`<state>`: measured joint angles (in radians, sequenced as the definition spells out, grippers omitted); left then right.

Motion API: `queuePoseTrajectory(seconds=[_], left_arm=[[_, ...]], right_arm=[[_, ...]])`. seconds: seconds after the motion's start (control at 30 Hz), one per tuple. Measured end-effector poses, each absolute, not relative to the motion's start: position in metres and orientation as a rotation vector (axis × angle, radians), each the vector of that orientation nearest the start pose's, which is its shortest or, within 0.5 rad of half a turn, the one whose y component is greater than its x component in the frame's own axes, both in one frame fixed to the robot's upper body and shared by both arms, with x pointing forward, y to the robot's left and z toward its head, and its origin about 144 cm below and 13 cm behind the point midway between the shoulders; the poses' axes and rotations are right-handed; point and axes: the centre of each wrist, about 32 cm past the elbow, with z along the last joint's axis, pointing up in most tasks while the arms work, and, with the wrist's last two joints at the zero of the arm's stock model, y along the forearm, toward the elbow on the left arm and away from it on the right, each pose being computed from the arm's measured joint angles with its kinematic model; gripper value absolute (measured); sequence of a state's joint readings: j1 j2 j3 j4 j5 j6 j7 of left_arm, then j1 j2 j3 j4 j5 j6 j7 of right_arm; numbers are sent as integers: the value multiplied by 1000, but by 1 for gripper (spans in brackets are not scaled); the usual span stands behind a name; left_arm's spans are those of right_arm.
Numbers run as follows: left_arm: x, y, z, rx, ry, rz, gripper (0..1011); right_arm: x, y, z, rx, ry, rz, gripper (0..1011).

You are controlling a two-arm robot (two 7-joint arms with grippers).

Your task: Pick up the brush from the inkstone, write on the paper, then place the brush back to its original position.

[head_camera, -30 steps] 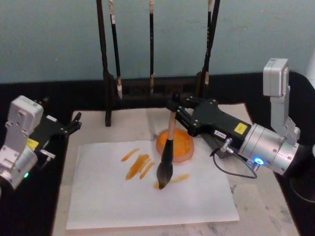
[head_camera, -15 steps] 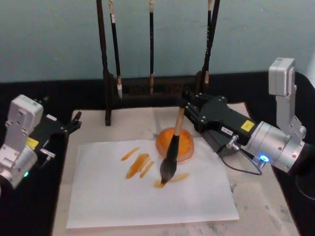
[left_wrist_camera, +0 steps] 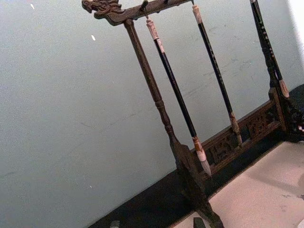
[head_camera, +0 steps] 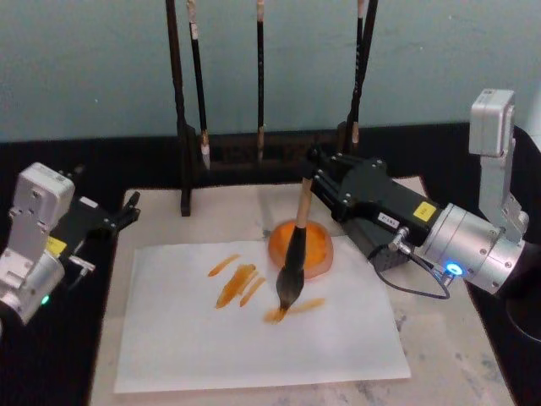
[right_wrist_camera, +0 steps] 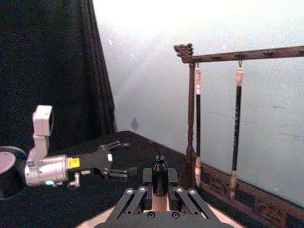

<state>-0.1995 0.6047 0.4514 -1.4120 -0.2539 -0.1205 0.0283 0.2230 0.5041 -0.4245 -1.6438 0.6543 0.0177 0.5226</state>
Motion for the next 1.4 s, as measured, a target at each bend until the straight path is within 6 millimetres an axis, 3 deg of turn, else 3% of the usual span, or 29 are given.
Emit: queuePoseTrajectory(seconds=[0.53,0.9,1.4], left_arm=[[489,310,1140,304,-285,1248,1001],[489,310,1140,304,-285,1248,1001],[489,310,1140,304,-285,1248,1001]], right_arm=[[490,-226,1213,162,71,-582,188],[492,-211,1201,172,109,-559,188],[494,-218,1186,132,107,-614,188]])
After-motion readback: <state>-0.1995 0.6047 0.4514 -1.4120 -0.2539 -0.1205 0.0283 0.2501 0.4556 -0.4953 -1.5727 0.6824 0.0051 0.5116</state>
